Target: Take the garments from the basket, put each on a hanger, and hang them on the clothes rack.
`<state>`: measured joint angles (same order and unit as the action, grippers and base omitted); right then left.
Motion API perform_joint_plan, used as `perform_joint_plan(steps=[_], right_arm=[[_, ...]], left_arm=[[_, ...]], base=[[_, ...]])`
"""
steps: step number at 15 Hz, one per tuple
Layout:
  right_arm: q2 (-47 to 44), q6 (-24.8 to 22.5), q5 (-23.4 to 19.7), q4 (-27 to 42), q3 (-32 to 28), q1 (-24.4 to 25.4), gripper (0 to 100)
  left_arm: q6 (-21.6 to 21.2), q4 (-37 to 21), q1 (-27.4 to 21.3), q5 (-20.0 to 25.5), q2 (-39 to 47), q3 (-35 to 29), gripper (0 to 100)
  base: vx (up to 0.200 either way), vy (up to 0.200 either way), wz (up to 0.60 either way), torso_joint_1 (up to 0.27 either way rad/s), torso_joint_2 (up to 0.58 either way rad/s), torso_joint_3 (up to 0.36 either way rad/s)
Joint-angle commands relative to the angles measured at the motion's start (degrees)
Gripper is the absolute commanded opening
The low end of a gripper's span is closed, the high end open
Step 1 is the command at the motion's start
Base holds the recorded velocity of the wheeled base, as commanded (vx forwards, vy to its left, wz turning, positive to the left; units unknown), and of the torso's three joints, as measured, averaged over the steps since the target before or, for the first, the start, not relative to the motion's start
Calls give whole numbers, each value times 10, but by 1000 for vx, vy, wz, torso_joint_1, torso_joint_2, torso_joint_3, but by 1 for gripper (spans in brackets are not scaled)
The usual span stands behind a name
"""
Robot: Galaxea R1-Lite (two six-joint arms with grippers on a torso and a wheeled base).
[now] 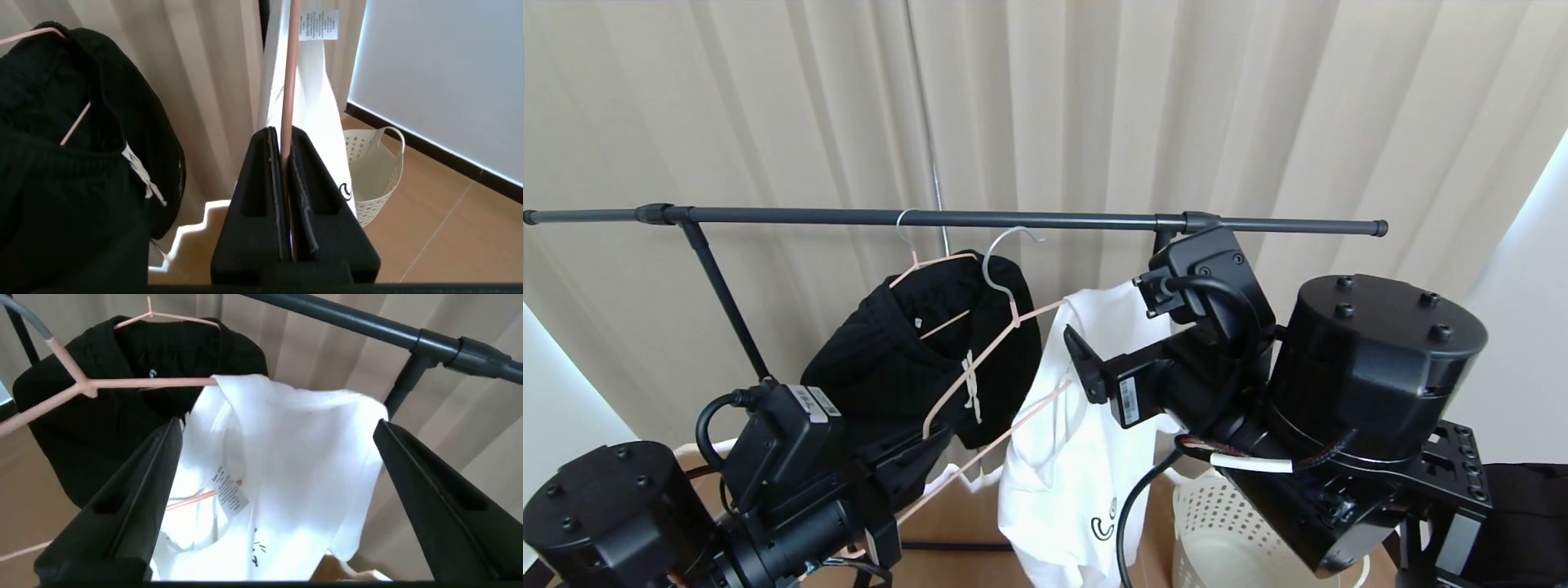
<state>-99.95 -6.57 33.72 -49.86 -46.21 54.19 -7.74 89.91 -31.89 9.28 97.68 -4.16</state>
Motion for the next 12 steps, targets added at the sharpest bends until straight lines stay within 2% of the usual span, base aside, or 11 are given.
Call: perform_joint_plan(steps=[1, 2, 3, 5, 6, 7, 9, 12], right_arm=[[38, -19, -48, 2, 28, -12, 100], [45, -23, -67, 3, 35, -20, 100], [69, -51, -119, 11, 51, -45, 100], [94, -62, -181, 39, 52, -78, 100], [114, -72, -225, 74, 46, -101, 100], [144, -100, -314, 159, 22, -145, 100], [160, -115, -401, 259, -24, -193, 100], [157, -155, -498, 361, -93, -248, 100]], left_arm=[[6, 1, 5, 2, 7, -4, 0], [7, 1, 6, 3, 9, -7, 0], [7, 1, 12, 7, 18, -13, 0], [7, 1, 21, 32, 19, -18, 0], [6, 1, 30, 51, 18, -22, 0], [6, 1, 34, 69, 18, -22, 0], [6, 1, 45, 92, 19, -22, 0], [1, 1, 90, 187, 21, -21, 0]], base=[[0, 0, 0, 0, 0, 0], [0, 0, 0, 0, 0, 0], [0, 0, 0, 0, 0, 0], [0, 0, 0, 0, 0, 0], [0, 0, 0, 0, 0, 0], [0, 0, 0, 0, 0, 0], [0, 0, 0, 0, 0, 0], [0, 0, 0, 0, 0, 0]])
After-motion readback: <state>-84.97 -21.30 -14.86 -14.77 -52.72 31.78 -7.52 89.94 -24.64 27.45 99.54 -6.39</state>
